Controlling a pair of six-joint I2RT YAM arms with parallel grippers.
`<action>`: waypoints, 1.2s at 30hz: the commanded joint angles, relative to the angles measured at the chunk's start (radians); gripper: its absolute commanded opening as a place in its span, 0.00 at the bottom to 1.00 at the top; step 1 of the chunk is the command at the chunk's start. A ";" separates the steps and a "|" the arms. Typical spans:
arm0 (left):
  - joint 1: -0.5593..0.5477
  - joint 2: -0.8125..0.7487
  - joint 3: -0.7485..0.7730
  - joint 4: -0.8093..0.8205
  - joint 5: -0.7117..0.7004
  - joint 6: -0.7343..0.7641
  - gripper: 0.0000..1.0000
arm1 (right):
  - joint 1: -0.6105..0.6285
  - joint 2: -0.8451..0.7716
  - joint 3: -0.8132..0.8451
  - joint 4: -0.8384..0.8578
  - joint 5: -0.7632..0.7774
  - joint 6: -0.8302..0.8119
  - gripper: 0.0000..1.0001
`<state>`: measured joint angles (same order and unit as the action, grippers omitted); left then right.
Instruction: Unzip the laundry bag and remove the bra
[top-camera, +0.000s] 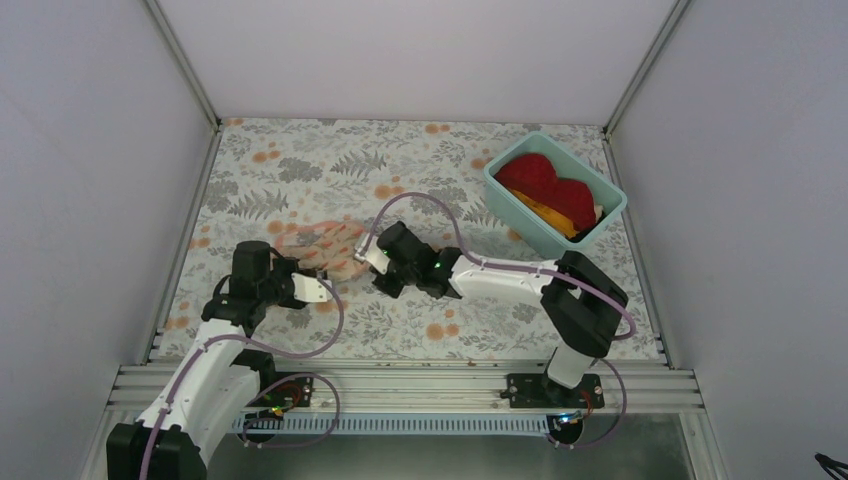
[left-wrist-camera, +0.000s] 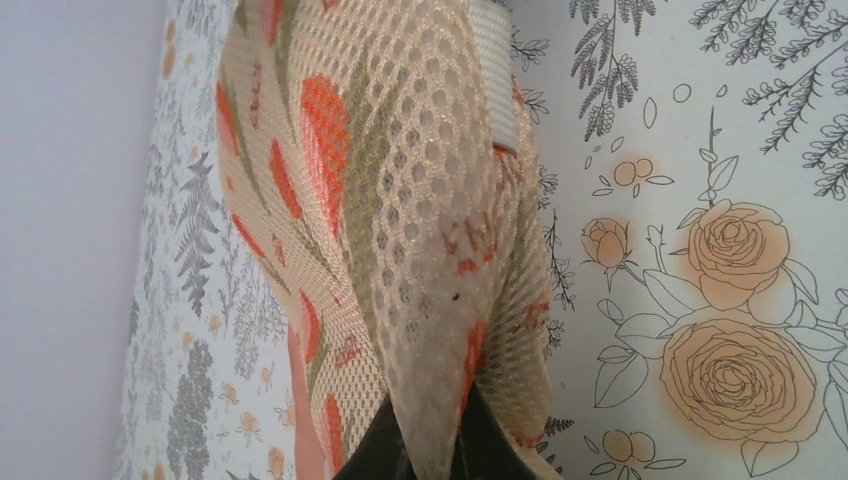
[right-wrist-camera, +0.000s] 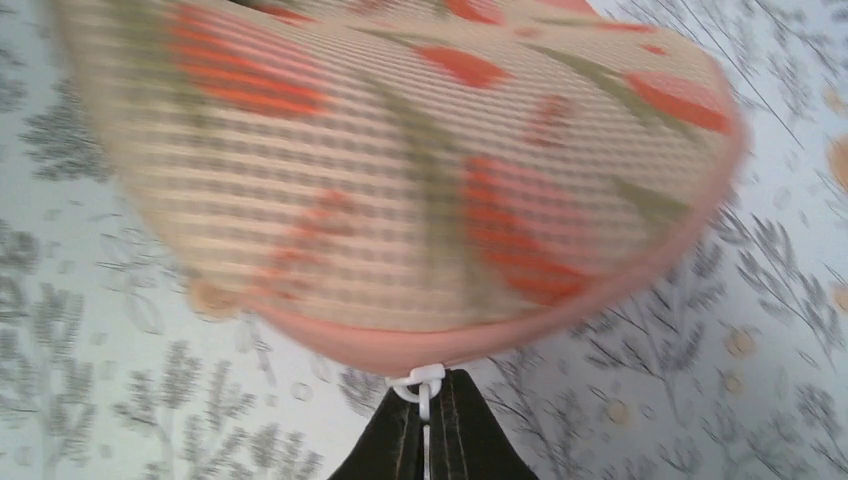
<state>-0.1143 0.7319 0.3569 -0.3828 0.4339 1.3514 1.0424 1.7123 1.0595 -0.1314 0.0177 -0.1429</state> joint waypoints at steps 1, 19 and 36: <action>-0.001 -0.018 -0.003 -0.004 0.025 0.095 0.02 | -0.100 -0.037 -0.039 -0.020 0.021 0.042 0.04; -0.002 0.030 -0.025 0.207 0.072 -0.004 0.90 | -0.042 -0.094 -0.092 -0.019 -0.228 0.079 0.04; -0.244 -0.008 0.148 -0.199 0.061 -0.510 0.66 | -0.007 -0.020 -0.049 0.070 -0.389 0.167 0.04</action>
<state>-0.2310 0.6693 0.5289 -0.6064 0.6197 1.1400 1.0222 1.6993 0.9737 -0.1482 -0.2687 -0.0284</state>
